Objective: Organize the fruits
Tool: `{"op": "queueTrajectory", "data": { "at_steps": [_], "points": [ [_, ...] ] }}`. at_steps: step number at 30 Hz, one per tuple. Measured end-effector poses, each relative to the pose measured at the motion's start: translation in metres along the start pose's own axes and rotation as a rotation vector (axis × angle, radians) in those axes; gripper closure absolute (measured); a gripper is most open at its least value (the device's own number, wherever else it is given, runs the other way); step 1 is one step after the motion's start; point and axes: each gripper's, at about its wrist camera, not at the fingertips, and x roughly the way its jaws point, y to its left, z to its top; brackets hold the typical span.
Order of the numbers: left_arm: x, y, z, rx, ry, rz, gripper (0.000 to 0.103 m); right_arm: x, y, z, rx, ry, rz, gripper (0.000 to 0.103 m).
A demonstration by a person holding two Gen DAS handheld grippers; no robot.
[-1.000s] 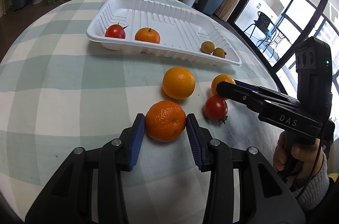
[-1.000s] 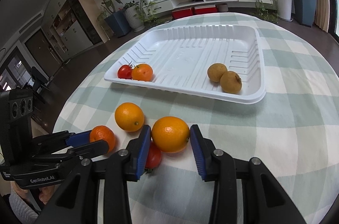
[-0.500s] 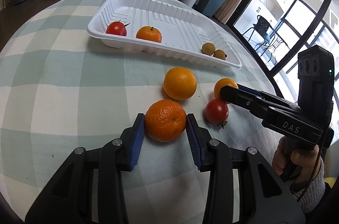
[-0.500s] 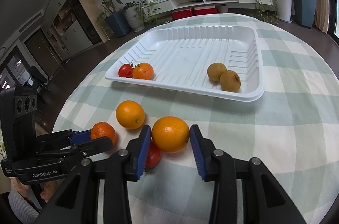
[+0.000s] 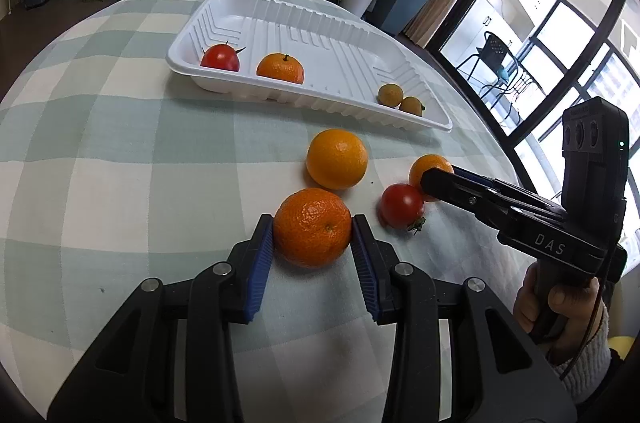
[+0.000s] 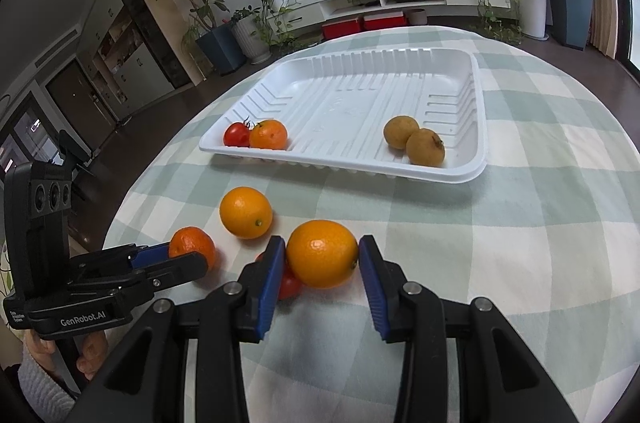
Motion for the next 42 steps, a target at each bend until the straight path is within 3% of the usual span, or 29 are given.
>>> {"op": "queueTrajectory", "data": {
  "at_steps": [29, 42],
  "points": [
    [-0.012, -0.001, 0.012, -0.004, -0.025, -0.008, 0.067, -0.007, 0.000, 0.005, 0.010, -0.023, 0.010, 0.062],
    [-0.016, -0.010, 0.036, 0.022, -0.049, -0.009, 0.067, -0.007, -0.001, 0.017, 0.008, -0.043, 0.014, 0.062]
  ]
}}
